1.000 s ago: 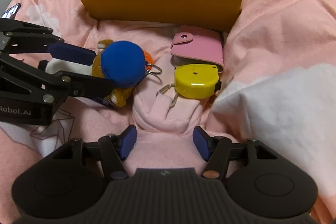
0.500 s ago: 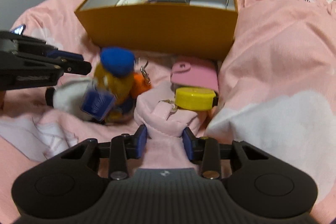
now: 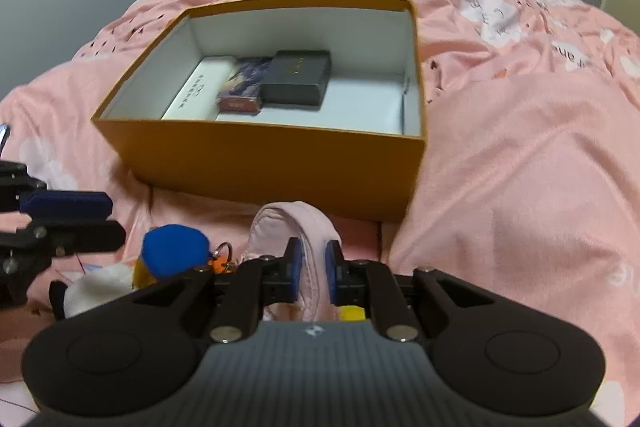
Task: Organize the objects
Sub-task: 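Grasp the pink backpack with the right tool while the left tool reaches the pink wallet, then close the left tool on the pink wallet and lift it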
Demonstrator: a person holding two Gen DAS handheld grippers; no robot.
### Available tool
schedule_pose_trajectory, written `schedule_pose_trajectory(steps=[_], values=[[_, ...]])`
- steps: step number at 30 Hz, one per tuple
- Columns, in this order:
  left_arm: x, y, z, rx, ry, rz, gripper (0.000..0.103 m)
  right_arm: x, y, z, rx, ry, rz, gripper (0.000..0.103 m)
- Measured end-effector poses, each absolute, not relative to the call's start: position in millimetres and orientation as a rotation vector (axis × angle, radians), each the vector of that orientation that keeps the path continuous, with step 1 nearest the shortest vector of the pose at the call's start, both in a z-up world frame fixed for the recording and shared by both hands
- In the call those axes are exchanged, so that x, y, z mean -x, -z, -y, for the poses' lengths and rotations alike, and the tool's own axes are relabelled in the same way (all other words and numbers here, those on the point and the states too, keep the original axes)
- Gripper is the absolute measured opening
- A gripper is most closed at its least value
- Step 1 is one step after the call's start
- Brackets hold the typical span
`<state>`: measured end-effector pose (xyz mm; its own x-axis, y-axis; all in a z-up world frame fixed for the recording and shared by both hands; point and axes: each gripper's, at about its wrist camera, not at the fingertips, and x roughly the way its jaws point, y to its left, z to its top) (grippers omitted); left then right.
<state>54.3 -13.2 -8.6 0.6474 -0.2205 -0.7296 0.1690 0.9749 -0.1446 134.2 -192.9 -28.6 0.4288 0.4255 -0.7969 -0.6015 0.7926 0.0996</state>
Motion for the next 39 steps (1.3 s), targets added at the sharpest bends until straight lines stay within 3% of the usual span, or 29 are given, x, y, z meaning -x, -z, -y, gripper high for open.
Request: schedule_pose_trajectory(steps=[1,4,14,20,22,30,39], values=[[-57.0,9.7,14.7,0.063,0.225,-0.84,0.029,-133.4,26.0,197.9,0.191,-0.648,-0.92,0.019],[-65.6,12.7,17.5,0.062,0.237,-0.849,0.031,-123.0,17.2,208.2,0.171,-0.645,-0.888,0.037],[-87.9,17.4,14.8,0.125,0.23,-0.895,0.039,-100.8,53.0,186.6,0.329,-0.667,-0.866,0.042],[-101.9,15.7,10.1,0.181,0.22,-0.928,0.039,-110.7,57.2,189.5,0.302,-0.659,-0.874,0.022],[-105.9,14.3,10.1,0.192,0.23,-0.936,0.039,-111.5,46.6,198.5,0.247,-0.667,-0.88,0.02],[-128.2,12.3,23.9,0.248,0.253,-0.984,0.039,-122.8,-17.0,242.6,0.15,-0.634,-0.847,0.019],[-165.1,50.2,56.3,0.272,0.192,-1.165,0.039,-154.1,28.5,259.9,0.259,-0.461,-0.909,0.019]])
